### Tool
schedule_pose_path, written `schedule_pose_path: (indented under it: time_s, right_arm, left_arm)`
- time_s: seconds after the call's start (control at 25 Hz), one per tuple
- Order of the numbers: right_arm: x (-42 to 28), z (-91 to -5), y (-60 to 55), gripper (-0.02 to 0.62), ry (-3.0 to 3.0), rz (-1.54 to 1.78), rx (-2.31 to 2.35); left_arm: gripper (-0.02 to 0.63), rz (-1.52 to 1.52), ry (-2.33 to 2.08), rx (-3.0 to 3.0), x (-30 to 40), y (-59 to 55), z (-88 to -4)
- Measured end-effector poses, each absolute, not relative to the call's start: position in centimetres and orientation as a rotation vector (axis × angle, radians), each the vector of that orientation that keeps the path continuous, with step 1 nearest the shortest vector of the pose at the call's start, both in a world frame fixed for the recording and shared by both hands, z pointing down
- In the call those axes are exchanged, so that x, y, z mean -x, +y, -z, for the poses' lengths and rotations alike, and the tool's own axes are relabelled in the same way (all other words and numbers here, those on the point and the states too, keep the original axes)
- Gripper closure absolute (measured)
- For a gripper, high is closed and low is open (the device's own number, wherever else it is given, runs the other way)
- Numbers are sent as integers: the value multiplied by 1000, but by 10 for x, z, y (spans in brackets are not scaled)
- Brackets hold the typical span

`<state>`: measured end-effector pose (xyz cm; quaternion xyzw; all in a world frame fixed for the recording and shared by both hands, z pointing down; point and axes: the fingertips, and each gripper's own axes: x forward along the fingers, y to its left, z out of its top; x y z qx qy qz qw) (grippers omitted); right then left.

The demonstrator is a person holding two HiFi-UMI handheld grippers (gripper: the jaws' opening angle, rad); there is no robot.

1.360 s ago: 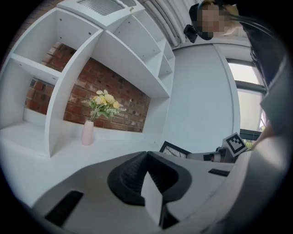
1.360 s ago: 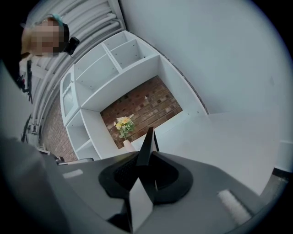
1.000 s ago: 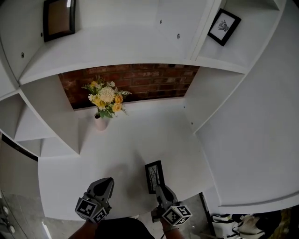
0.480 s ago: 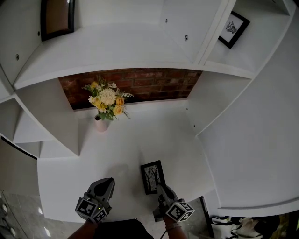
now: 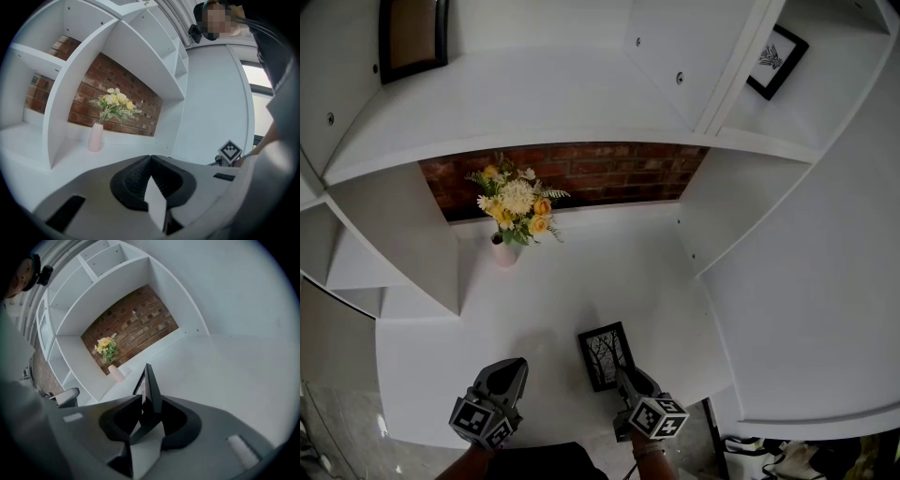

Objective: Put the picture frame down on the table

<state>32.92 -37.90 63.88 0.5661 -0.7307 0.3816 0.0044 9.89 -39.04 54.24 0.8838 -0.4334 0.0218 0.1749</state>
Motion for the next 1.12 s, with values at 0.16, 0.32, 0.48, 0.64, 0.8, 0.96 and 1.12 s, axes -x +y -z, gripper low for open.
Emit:
schedule_pose_path:
  time_s: [0.16,0.32,0.48,0.64,0.8,0.96,1.12]
  right_arm:
    - [-332,-643,-384,459,-2231,-1124,-1764]
    - [-334,-645,-388,439,-2206,-1051,-1756]
    - [-334,-646,-391,428,-2187,-988,-1763]
    - [-335,-648,-393,414,-2157,-923,-1757]
    - [-335,-649,-395,407,-2143,-876,-1751]
    - [-335,-652,-396,400,-2128,-852,-1753]
    - [-334,-653,-397,396,-2108,-833,-1732]
  left_arm:
    - [601,-60,-1245,-2506,-97,-394,-541]
    - [601,-58,-1262,-2493,-95,-396,-539]
    - [601,-69,-1267,-2491,-95,-398,-536]
    - [601,-71,-1274,-2486,-94,-398,-535]
    - [601,-85,-1278,-2478,-92,-397,-536]
    - [601,-84,-1279,-2473,-92,-397,-535]
    - [601,-84,-1280,-2472,-91,-396,-535]
